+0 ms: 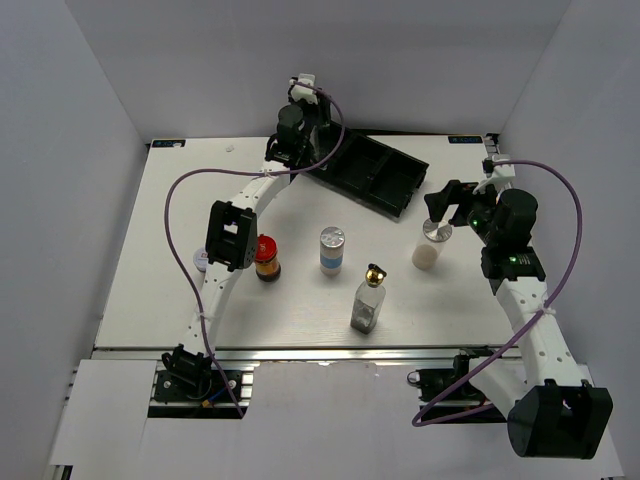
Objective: Organize the condiment bottles
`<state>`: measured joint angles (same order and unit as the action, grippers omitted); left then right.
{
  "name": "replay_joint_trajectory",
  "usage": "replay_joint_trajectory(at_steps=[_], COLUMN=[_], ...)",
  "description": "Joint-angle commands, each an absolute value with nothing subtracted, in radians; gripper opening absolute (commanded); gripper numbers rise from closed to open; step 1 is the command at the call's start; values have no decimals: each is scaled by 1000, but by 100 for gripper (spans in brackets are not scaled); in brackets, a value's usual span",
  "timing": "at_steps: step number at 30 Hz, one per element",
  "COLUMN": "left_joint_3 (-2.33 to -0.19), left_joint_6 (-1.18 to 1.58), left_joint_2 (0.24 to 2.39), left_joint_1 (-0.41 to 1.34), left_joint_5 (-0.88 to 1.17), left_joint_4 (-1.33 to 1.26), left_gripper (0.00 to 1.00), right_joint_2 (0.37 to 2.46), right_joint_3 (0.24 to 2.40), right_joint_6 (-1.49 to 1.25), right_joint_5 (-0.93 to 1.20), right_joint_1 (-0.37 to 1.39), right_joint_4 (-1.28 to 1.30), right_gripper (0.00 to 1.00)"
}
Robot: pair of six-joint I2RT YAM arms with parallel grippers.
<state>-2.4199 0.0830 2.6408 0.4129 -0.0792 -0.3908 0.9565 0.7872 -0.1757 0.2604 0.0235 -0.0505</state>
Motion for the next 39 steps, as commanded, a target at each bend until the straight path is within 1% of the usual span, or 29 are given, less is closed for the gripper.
replay_joint_trajectory(at_steps=[1, 3, 8, 9, 11, 14, 15, 19, 20, 25, 30, 33, 38, 39], left_joint_3=[-2439, -2438, -2433, -2431, -2430, -2425, -2421, -2349, -2341, -2306, -2198, -2083, -1857, -1760], left_joint_6=[80, 78, 81, 81, 80, 75, 75, 77, 80, 87, 87, 80, 90, 92], left_joint_2=[2566, 2565, 2560, 2559, 2553, 2537, 2531, 2481, 2471, 2407, 2269, 2182, 1921, 1875], left_joint_1=[414, 414, 416, 416, 417, 420, 420, 422, 422, 423, 426, 429, 431, 433], left_joint_5=[-84, -83, -80, -78, -77, -68, -67, -71, -68, -49, -28, -35, -38, -46], left_joint_4=[-430, -430, -433, -433, -434, -431, -431, -459, -457, -443, -423, -417, -403, -400], left_gripper=[59, 62, 63, 67, 70, 80, 92, 95, 98, 98, 98, 98, 98, 98], right_joint_2=[960, 962, 959, 959, 959, 959, 960, 962, 963, 968, 962, 950, 882, 867], right_joint_3=[799, 799, 801, 801, 802, 804, 804, 822, 824, 851, 936, 986, 1072, 1077], right_joint_6=[-164, -164, -164, -164, -164, -163, -160, -143, -138, -107, -109, -103, -149, -178], right_joint_5=[253, 252, 253, 253, 255, 265, 274, 296, 295, 261, 304, 418, 610, 677], right_joint_1=[21, 20, 20, 20, 20, 20, 20, 20, 20, 20, 20, 20, 21, 23], right_joint_4=[-52, -52, -51, -49, -49, -48, -45, -18, -15, -2, 116, 158, 205, 207], right_gripper=[89, 89, 89, 90, 89, 89, 90, 89, 89, 89, 89, 89, 89, 89])
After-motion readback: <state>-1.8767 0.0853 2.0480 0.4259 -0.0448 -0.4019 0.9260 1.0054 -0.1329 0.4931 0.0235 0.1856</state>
